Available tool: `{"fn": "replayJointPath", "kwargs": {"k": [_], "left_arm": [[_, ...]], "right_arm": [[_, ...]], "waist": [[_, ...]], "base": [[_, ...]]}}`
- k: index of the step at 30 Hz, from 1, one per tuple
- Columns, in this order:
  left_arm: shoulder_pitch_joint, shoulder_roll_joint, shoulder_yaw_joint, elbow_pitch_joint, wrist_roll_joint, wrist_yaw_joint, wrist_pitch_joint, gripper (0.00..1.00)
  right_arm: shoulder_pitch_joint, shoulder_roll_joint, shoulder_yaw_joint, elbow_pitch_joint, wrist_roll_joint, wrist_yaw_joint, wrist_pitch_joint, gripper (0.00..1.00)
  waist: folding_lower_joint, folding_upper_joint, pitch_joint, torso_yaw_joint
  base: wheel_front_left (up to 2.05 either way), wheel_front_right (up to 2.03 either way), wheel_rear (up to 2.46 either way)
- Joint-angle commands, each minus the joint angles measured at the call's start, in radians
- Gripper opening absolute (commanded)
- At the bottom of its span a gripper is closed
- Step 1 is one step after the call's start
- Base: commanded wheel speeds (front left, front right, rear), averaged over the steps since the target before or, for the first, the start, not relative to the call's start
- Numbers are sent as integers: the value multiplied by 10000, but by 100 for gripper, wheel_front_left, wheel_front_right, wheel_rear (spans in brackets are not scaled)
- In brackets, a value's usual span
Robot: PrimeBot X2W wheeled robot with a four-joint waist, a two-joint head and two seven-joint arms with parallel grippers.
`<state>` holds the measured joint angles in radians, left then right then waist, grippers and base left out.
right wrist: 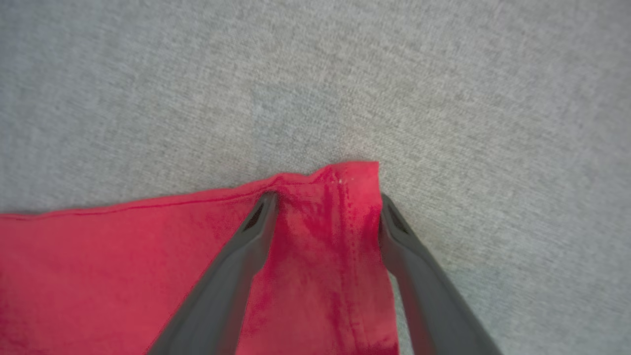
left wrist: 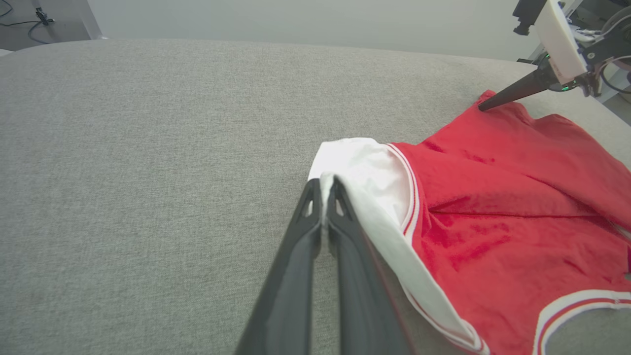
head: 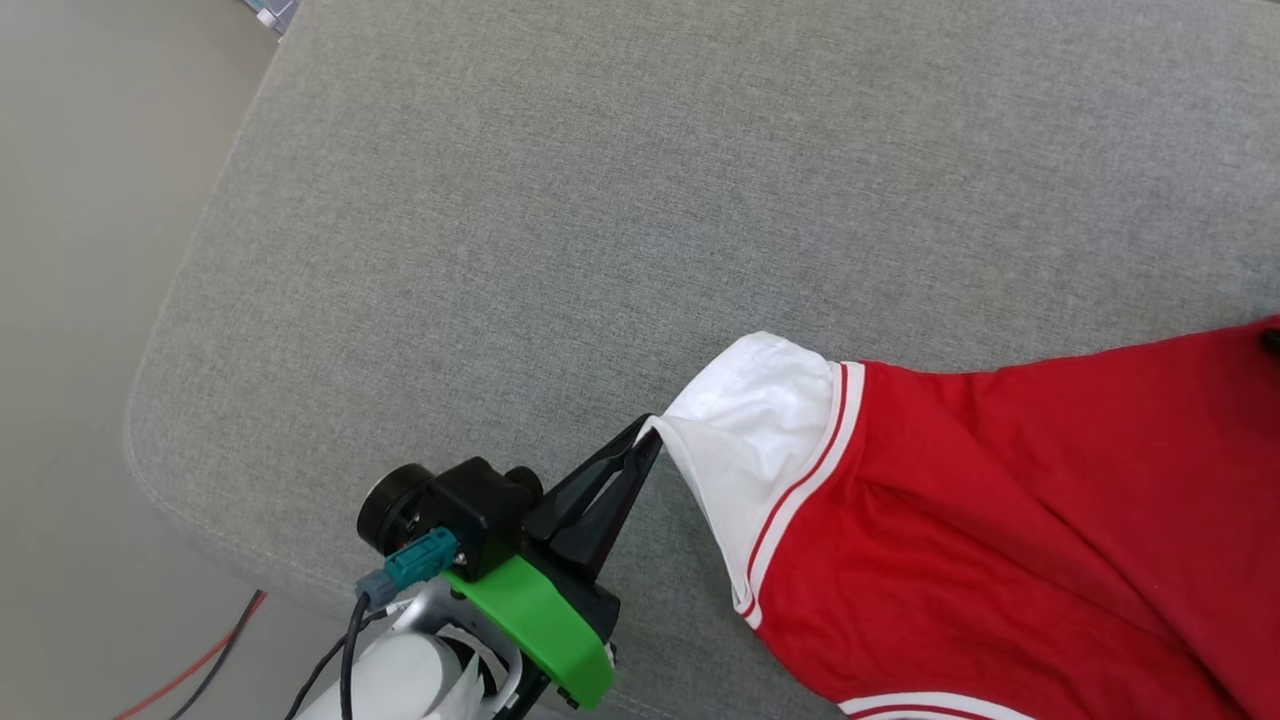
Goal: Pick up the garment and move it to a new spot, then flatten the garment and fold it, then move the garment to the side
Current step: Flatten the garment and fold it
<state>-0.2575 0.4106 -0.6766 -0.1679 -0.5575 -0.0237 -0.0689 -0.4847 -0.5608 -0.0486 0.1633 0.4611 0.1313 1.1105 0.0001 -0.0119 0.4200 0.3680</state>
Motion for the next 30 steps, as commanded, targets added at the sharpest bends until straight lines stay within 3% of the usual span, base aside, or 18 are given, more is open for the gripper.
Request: {"fn": "replayJointPath", "kwargs": {"k": [1,10,11,15,18,30], "left_arm": [[-189,-61,-14,58,-123,-88,-60,0],[-106,-7,10,356,-241,-35,-92,0],[-6,83,118,330,-333,64,-81,0],[79,264,257,151,-335,188,-102,0],[118,495,457,-109,-339,311,-132,0],[-195,915,1508,-1257,-327,761,-710,0]], "right_arm": [[511,202,291,321,114,-6,-6,0],[443,370,282,730,345,-6,-1252,0],[261,431,295,810,413,-6,-2210,0],[82,417,371,987,707,-6,-3187,0],[-5,2,719,1018,1060,-6,-4086,0],[-423,-565,930,-263,1578,-6,-5170,0]], "waist": [[-1,119,-24,0],[-1,119,-691,-188],[-1,119,-1101,-386],[-1,119,-1656,-727],[-1,119,-2321,-1218],[-1,119,-3304,-2459]], "base": [[0,0,0],[0,0,0],[0,0,0],[0,0,0],[0,0,0],[0,0,0]]}}
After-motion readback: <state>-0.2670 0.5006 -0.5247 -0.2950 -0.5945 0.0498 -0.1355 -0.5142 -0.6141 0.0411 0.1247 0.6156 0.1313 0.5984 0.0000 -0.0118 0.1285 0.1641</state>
